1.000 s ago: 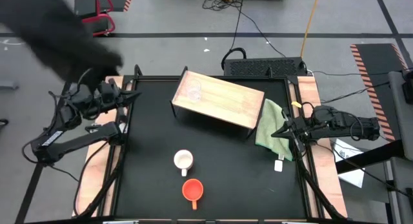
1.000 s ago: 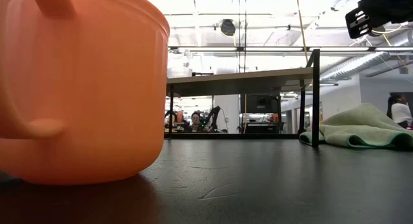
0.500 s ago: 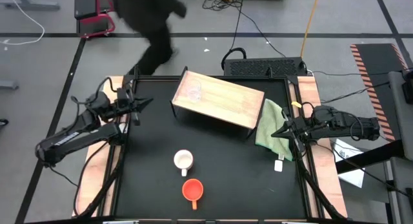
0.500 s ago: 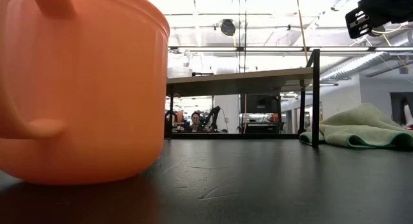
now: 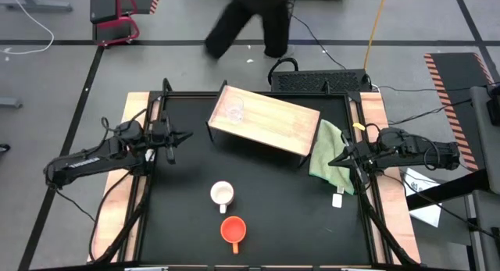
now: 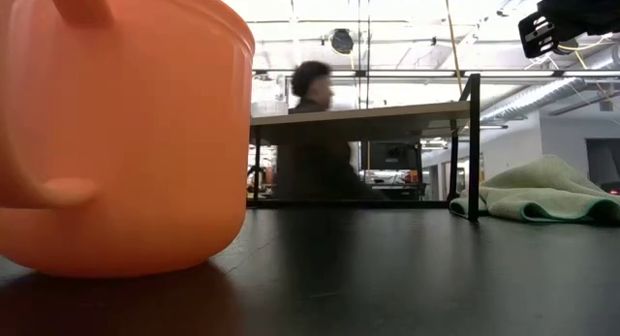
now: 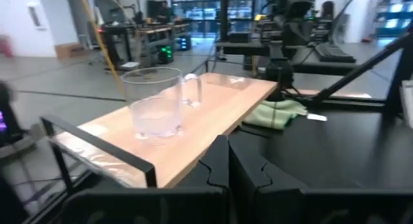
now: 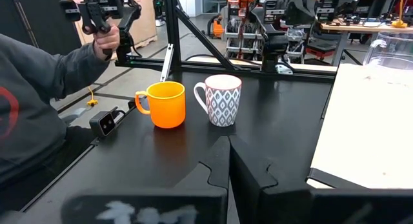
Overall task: Stack small to large cups/mugs on shelf
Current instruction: Put the orange mug on the shelf
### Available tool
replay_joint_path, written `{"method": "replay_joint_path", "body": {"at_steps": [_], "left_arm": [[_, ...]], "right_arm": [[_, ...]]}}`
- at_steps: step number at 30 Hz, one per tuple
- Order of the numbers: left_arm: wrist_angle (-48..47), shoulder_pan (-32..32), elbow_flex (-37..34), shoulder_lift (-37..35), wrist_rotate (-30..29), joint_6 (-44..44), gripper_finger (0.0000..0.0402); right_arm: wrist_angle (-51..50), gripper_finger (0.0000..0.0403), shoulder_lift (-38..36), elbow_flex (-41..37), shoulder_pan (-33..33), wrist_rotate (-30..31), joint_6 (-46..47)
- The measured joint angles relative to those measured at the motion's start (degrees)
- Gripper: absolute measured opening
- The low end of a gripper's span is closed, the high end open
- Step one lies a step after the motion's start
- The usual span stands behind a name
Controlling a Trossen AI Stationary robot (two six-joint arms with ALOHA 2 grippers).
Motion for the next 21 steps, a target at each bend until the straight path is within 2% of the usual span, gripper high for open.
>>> {"method": "replay_joint_path", "body": {"at_steps": [2, 6, 12, 21], "left_arm": [[-0.6, -2.4, 0.0, -0.8, -2.6, 2.2, 0.0000], [-2.6, -5.9, 0.0, -3.6, -3.6, 4.7, 0.0000], [-8.6, -9.3, -0.2, -7.4, -12.3, 5.0, 0.0000], [-4.5, -12.3, -5.7, -10.2, -13.4, 6.8, 0.0000]], "right_arm": [[0.0, 0.0000, 0.0, 0.0, 0.0, 0.0, 0.0], [0.0, 0.0000, 0.0, 0.0, 0.0, 0.0, 0.0], [0.0, 0.0000, 0.0, 0.0, 0.0, 0.0, 0.0], [0.0, 0.0000, 0.0, 0.0, 0.0, 0.0, 0.0]]}}
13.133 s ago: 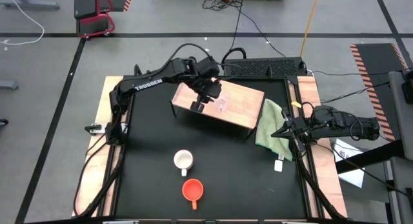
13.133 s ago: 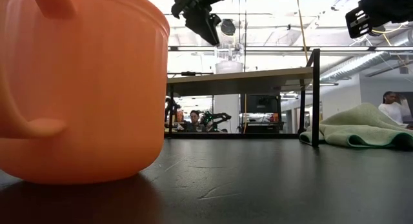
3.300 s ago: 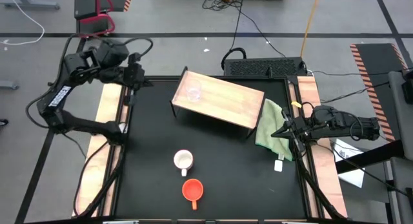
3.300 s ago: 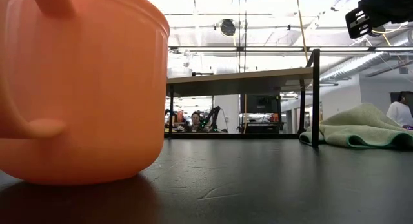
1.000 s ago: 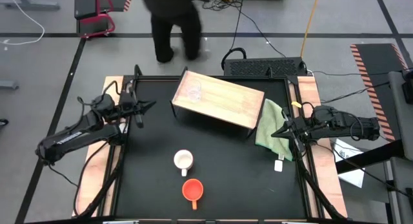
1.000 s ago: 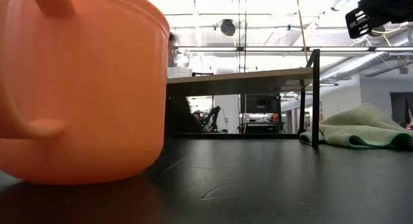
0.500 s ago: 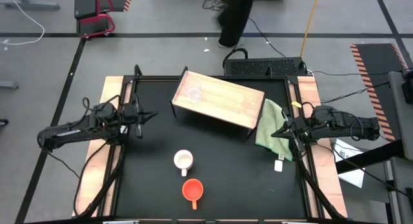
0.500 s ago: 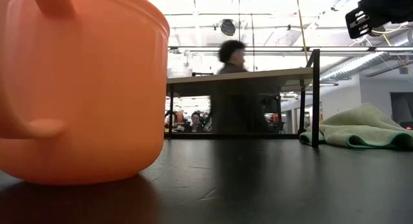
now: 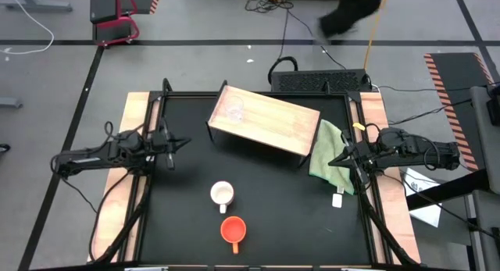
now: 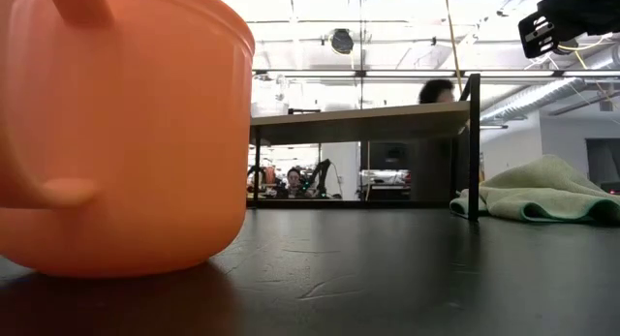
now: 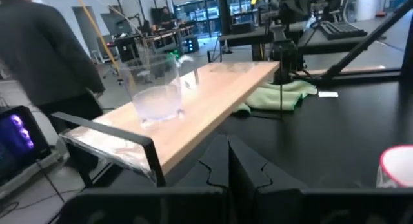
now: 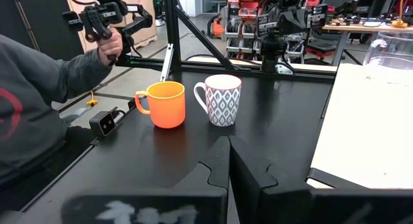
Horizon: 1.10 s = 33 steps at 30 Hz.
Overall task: Stack small to large cups/mugs on shelf
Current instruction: Put the orange mug on the shelf
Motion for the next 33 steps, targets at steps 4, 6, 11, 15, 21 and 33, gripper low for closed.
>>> {"method": "replay_joint_path", "body": {"at_steps": [4, 6, 11, 15, 21, 33], "left_arm": [[1.4, -0.1, -2.3, -0.8, -0.9, 0.8, 0.0000], [2.1, -0.1, -3.0, -1.0, -0.9, 1.1, 0.0000], [1.7, -0.1, -3.8, -1.1, -0.9, 1.6, 0.0000], [-0.1, -0.1, -3.9, -1.1, -0.9, 1.5, 0.0000], [-2.3, -0.1, -3.9, -1.1, -0.9, 1.5, 0.0000], [-2.6, -0.1, -3.9, -1.1, 3.7, -1.5, 0.0013]], "right_arm": [[0.0, 0.0000, 0.0, 0.0, 0.0, 0.0, 0.0], [0.0, 0.0000, 0.0, 0.0, 0.0, 0.0, 0.0], [0.0, 0.0000, 0.0, 0.0, 0.0, 0.0, 0.0], [0.0, 0.0000, 0.0, 0.0, 0.0, 0.0, -0.1], [0.0, 0.0000, 0.0, 0.0, 0.0, 0.0, -0.2], [0.0, 0.0000, 0.0, 0.0, 0.0, 0.2, -0.2]]}}
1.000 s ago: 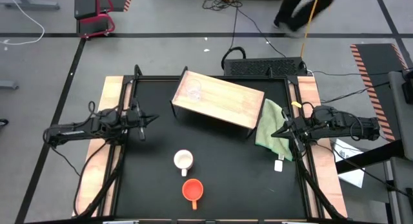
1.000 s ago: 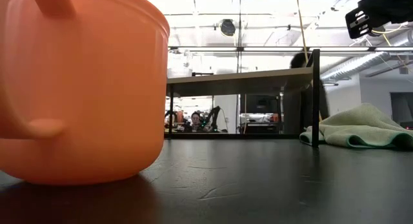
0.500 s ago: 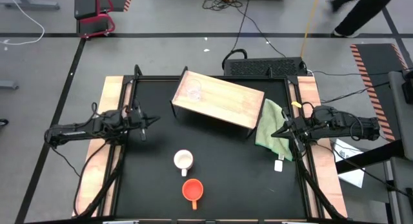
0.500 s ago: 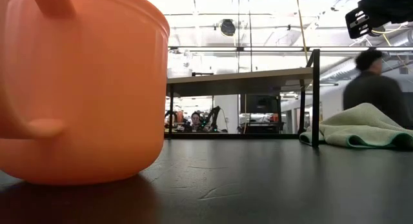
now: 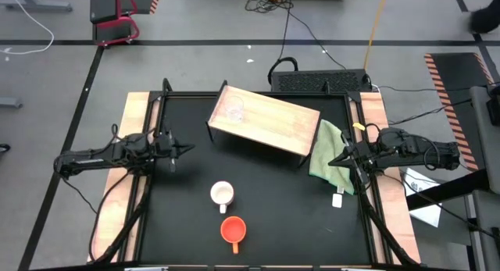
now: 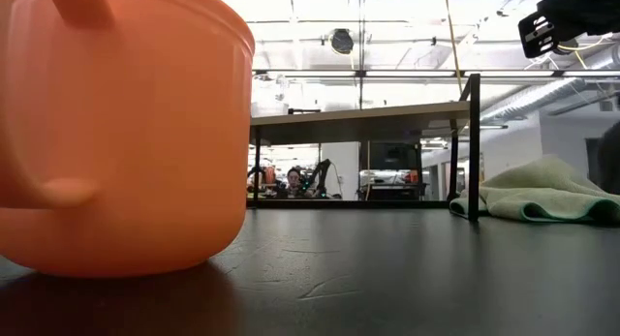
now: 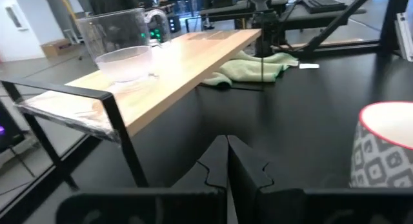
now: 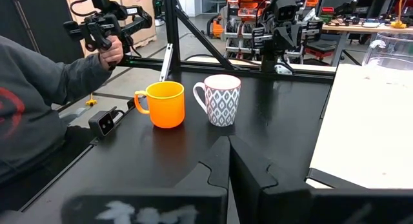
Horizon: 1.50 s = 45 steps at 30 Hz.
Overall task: Stack small to large cups/mugs on shelf
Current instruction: Put the orange mug on the shelf
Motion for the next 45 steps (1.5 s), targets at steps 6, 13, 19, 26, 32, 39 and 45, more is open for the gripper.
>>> {"method": "replay_joint_path", "body": {"at_steps": [6, 13, 19, 26, 32, 39, 45], "left_arm": [[-1.1, 0.0, 0.0, 0.0, 0.0, -0.8, 0.0010], [-2.9, 0.0, 0.0, 0.0, 0.1, -2.7, 0.0003], [-3.0, 0.0, 0.0, 0.0, 0.2, -3.1, 0.0019], [-2.8, 0.0, 0.0, 0.0, 3.5, -5.8, 0.0009], [0.3, 0.0, 0.0, 0.0, 8.0, -4.9, 0.0003], [5.6, 0.0, 0.0, 0.1, 16.7, -3.3, 0.0003], [6.6, 0.0, 0.0, 0.1, 17.1, -4.4, 0.0002]], "right_arm": [[0.0, 0.0000, 0.1, 0.0, 0.0, 0.0, 0.0], [0.0, 0.0000, 0.2, 0.0, 0.0, 0.0, 0.0], [0.0, 0.0000, 0.2, 0.0, 0.0, 0.0, 0.0], [0.0, 0.0000, 0.2, 0.0, 0.0, 0.0, 0.0], [0.0, 0.0000, 0.2, 0.0, 0.0, 0.0, 0.0], [0.0, 0.0000, 0.2, 0.0, 0.0, 0.0, 0.0], [0.0, 0.0000, 0.2, 0.0, 0.0, 0.0, 0.0]]}}
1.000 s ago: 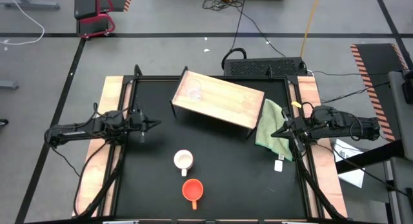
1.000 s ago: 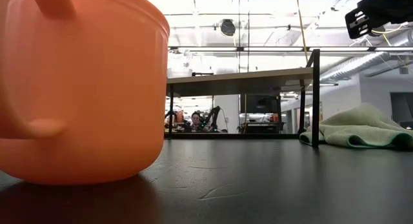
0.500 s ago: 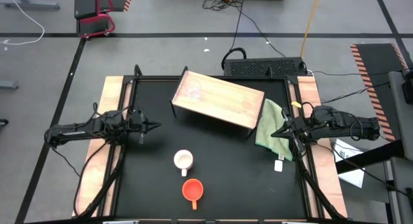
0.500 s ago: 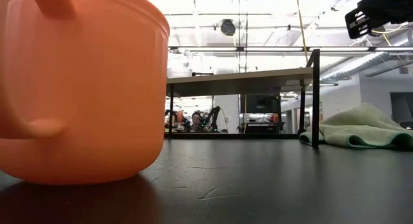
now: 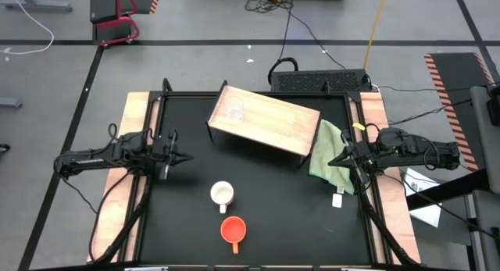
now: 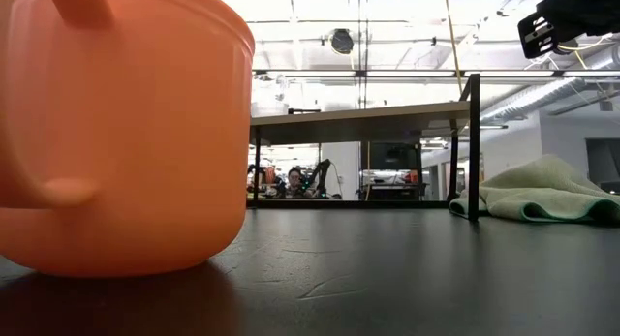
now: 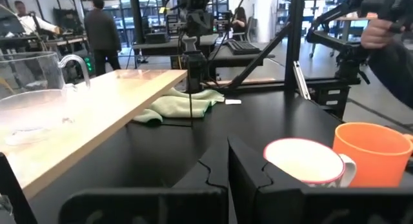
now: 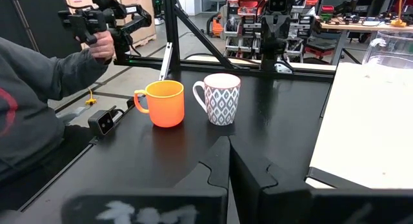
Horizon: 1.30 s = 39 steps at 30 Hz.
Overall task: Stack small to large cups/mugs on shelf
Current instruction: Put the orange mug on the shelf
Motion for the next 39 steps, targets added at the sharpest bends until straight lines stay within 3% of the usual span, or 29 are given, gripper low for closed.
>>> {"method": "replay_joint_path", "body": {"at_steps": [8, 15, 26, 39], "left_arm": [[1.6, -1.4, 0.0, 3.5, 2.4, -2.5, 0.0002], [9.8, -8.0, 0.0, 11.7, 2.1, -3.3, 0.0001], [19.4, -18.0, 0.0, 22.8, -9.6, -1.7, 0.0001], [28.0, -27.2, 2.1, 33.0, -16.1, -3.3, 0.0000]], "right_arm": [[0.0, 0.0000, 0.0, 0.0, 0.0, 0.0, 0.0], [0.0, 0.0000, 0.0, 0.0, 0.0, 0.0, 0.0], [0.0, 0.0000, 0.0, 0.0, 0.0, 0.0, 0.0], [0.0, 0.0000, 0.0, 0.0, 0.0, 0.0, 0.0]]}}
